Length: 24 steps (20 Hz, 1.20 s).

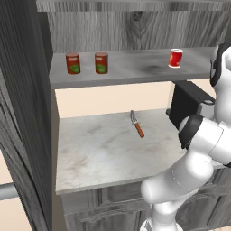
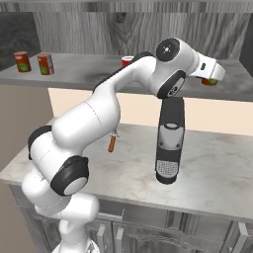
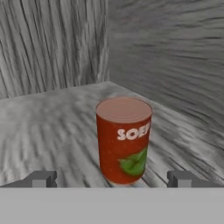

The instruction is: Stack two cans on top of the other two cans in the cabinet.

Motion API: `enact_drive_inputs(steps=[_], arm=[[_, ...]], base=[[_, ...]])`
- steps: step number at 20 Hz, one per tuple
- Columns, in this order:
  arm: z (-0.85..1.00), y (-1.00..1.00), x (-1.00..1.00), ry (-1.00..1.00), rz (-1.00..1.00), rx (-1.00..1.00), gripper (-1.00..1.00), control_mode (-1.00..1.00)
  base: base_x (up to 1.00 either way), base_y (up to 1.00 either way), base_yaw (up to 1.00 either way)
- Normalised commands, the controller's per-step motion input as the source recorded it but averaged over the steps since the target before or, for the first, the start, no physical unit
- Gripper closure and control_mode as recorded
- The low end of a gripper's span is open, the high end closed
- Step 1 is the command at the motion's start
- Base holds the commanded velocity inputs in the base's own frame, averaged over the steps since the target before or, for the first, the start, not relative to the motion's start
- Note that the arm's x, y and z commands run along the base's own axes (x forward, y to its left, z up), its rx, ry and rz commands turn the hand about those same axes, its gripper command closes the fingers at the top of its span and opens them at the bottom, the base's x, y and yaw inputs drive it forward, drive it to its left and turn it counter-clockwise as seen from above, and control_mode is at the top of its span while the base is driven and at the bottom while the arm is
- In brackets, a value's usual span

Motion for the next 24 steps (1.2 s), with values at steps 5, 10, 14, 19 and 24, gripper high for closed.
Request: enact_drive_inputs(steps=[5, 10, 14, 19, 24], arm=[[0.0, 0.0, 0.16, 0.0, 0.0, 0.0, -1.0, -1.0], [0.0, 0.0, 0.24, 0.0, 0.0, 0.0, -1.0, -1.0], [0.0, -0.02, 0.22, 0.0, 0.0, 0.0, -1.0, -1.0], [0.0, -0.17, 0.07, 0.0, 0.0, 0.0, -1.0, -1.0], [0.0, -0.24, 0.0, 0.0, 0.0, 0.0, -1.0, -1.0]], base=[[0.0, 0.0, 0.0], [0.0, 0.0, 0.0], [0.0, 0.0, 0.0], [0.0, 0.0, 0.0], [0.0, 0.0, 0.0]])
